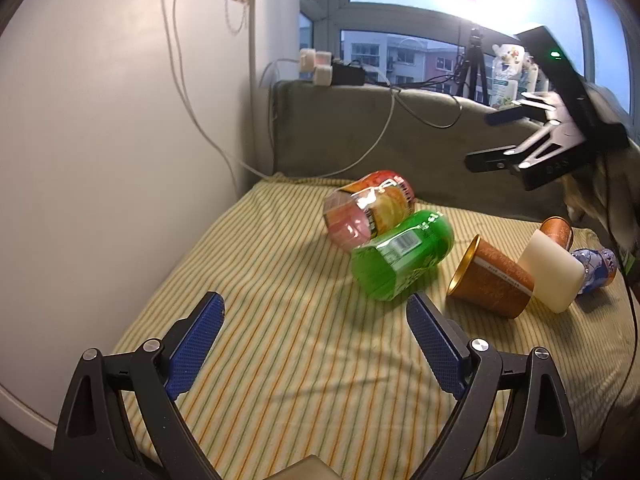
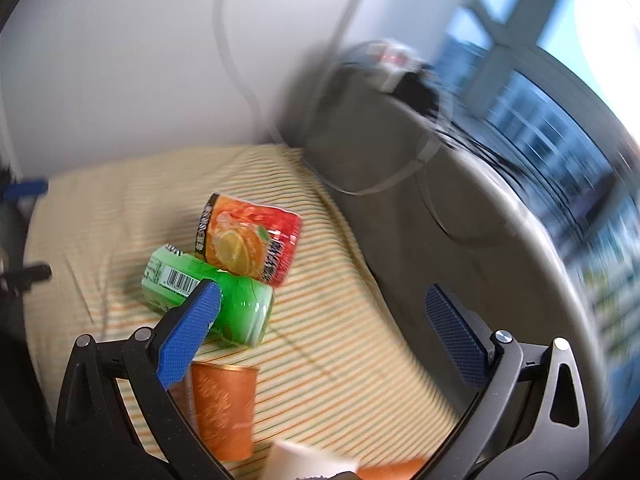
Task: Flip cup upright
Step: 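Move the right tool down to the lying orange lemon-tea bottle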
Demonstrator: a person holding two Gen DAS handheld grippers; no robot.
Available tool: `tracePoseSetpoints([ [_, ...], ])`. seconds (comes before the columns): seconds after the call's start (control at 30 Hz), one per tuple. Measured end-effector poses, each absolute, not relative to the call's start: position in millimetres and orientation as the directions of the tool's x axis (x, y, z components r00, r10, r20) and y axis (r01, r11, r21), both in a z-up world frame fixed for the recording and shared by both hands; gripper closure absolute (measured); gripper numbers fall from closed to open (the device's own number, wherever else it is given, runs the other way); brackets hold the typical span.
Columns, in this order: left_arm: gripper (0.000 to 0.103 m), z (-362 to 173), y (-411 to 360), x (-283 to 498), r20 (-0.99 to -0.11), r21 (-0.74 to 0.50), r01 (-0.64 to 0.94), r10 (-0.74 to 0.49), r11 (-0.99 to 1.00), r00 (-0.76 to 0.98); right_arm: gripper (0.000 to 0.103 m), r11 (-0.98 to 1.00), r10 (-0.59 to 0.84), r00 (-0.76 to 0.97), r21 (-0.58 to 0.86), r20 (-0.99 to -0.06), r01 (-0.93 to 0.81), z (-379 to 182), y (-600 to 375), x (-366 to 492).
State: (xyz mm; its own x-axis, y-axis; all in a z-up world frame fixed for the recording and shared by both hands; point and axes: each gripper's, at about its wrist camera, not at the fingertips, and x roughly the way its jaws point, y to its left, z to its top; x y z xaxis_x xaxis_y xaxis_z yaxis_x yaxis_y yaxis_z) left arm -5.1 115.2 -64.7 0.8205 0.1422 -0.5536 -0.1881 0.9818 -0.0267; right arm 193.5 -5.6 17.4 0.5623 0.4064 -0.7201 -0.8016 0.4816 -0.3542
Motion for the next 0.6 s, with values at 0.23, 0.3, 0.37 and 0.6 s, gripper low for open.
tracePoseSetpoints([
  [0.23,0.010,-77.6,132.8,0.2,-0.612,-0.077,-0.204,0.115,0.976,0.782,0.000,0.136,0.357,0.459,-0.441,-0.813,-0.887,-15.9,64.0,210.3],
  [0.3,0.010,-78.6,136.8,2.9,-0.621,-0.086,-0.212,0.114,0.973,0.775,0.000,0.045,0.332,0.443,-0.455,-0.833,-0.889,-28.0,82.2,213.9],
  [0.37,0.010,-80.1,143.8,6.1,-0.626,-0.095,-0.224,0.116,0.970,0.771,0.000,-0.034,0.306,0.428,-0.459,-0.850,-0.888,-38.7,98.1,217.2],
  [0.6,0.010,-86.2,163.2,15.9,-0.639,-0.134,-0.260,0.117,0.956,0.760,0.000,-0.212,0.219,0.376,-0.420,-0.900,-0.882,-65.9,125.5,227.1],
])
